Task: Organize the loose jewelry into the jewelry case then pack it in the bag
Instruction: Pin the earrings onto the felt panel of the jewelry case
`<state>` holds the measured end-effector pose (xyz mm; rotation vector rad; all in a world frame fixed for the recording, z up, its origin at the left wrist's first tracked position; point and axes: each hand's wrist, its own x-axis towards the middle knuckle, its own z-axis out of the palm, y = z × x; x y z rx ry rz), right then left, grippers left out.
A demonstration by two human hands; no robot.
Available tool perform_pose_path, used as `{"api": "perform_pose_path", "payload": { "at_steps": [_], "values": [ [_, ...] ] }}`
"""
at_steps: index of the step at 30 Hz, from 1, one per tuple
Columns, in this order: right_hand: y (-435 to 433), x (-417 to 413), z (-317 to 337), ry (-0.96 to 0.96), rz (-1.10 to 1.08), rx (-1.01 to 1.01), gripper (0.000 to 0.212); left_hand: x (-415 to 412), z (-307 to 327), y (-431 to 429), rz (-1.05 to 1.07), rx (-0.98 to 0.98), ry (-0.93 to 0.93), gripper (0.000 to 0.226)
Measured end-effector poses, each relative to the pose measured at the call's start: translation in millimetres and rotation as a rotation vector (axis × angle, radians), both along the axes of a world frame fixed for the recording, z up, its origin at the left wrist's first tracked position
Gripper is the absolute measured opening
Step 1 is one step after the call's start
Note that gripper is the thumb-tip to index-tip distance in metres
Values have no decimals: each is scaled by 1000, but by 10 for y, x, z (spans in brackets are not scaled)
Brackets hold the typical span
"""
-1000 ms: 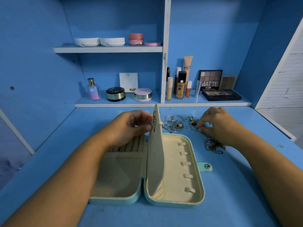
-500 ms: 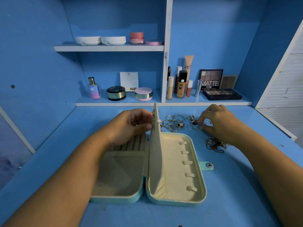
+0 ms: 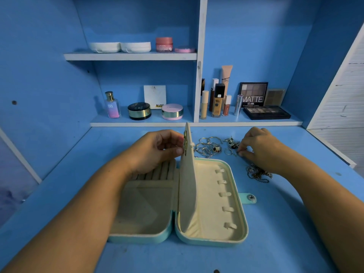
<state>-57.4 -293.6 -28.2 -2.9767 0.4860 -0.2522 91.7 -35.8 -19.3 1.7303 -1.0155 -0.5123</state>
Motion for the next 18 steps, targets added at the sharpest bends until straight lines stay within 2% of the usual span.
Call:
{"api": "perform_pose_path", "payload": {
  "at_steps": [8,11,13,16,18],
  "values": [
    [38,47,1,-23,-7,-12,18,-18,16,4,1,2,6,20],
    [68,43,-5,-16,-32,-76,19,-17,18,9,-2,8,1,20],
    [125,38,-1,-170,-25,-78,15,-16,22,11,1,11,-2,19],
    [417,19,82,-507,53,197,4,-17,25,13,1,11,-1,19],
    [708,24,118,-540,81,467,13,-15,20,18,5,7,18,19]
  ]
}}
